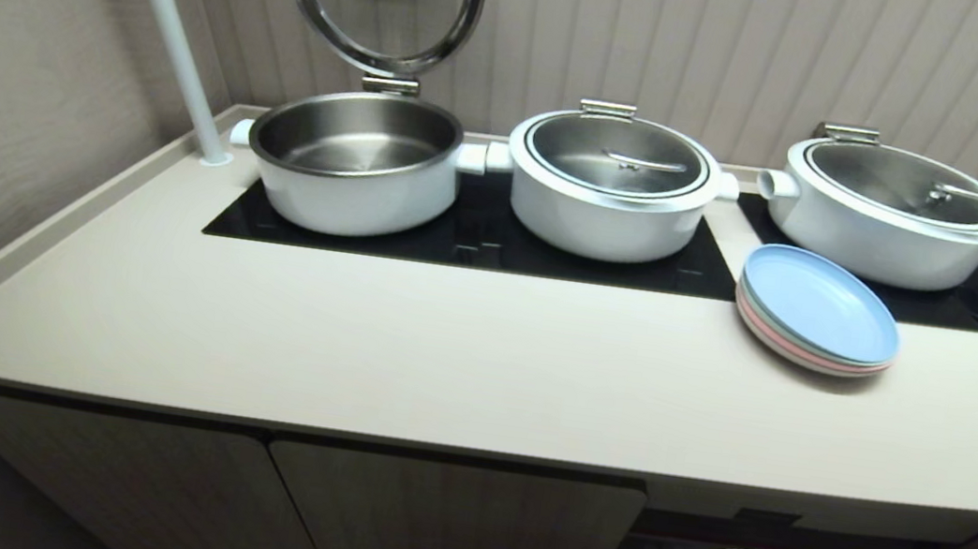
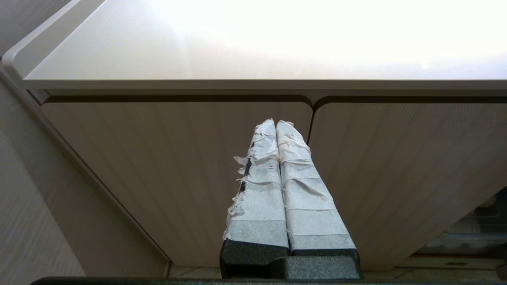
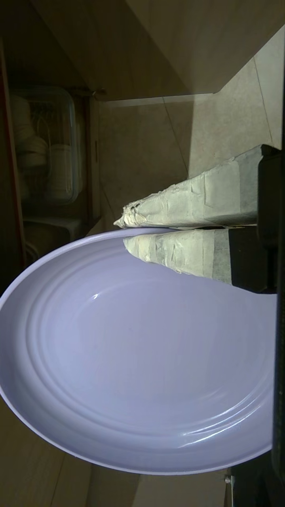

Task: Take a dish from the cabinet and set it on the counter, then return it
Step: Place it on the table

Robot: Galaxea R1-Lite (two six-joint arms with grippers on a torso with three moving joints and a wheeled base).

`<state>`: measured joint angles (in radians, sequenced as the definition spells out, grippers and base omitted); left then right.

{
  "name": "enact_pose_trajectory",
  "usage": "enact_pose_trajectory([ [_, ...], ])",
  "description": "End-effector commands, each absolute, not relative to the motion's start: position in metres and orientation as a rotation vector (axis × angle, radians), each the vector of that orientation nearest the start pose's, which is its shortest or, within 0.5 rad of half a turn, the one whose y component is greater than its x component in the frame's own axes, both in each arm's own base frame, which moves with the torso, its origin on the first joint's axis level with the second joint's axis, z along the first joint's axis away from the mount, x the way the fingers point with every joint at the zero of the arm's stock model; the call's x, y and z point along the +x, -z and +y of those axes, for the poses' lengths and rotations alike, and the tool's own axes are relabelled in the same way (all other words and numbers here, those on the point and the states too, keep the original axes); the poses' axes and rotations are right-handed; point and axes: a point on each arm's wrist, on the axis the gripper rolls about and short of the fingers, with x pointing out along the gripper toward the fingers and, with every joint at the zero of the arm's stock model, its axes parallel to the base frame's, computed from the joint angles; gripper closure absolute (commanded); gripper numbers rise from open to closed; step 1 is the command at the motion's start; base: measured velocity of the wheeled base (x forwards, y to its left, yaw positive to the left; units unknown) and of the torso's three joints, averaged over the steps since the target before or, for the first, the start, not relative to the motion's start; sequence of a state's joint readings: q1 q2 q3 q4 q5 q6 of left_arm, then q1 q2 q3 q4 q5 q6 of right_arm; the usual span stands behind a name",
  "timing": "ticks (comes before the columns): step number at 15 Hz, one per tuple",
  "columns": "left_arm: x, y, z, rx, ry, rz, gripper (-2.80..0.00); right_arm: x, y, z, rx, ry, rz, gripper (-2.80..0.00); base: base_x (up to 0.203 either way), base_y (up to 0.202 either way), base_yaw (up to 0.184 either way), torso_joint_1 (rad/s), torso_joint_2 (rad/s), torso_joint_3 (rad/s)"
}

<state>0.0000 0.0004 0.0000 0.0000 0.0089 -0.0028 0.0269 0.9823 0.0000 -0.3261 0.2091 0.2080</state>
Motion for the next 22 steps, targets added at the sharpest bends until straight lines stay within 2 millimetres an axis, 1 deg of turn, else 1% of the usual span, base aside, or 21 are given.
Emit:
enact_pose_trajectory([
  [1, -0.0228, -0.0755, 0.0002, -0.003, -0.009, 0.000, 0.00, 0.0743, -0.0840, 0.0069, 0.260, -0.162, 0.676, 0.00, 0.000, 0.000, 0.000, 0.000, 0.00, 0.000],
  [22, -0.0228, -0.0755, 0.0002, -0.003, -0.009, 0.000, 0.00, 0.0724, -0.0821, 0.0068, 0.262, -0.160, 0.699, 0.00, 0.000, 0.000, 0.000, 0.000, 0.00, 0.000],
])
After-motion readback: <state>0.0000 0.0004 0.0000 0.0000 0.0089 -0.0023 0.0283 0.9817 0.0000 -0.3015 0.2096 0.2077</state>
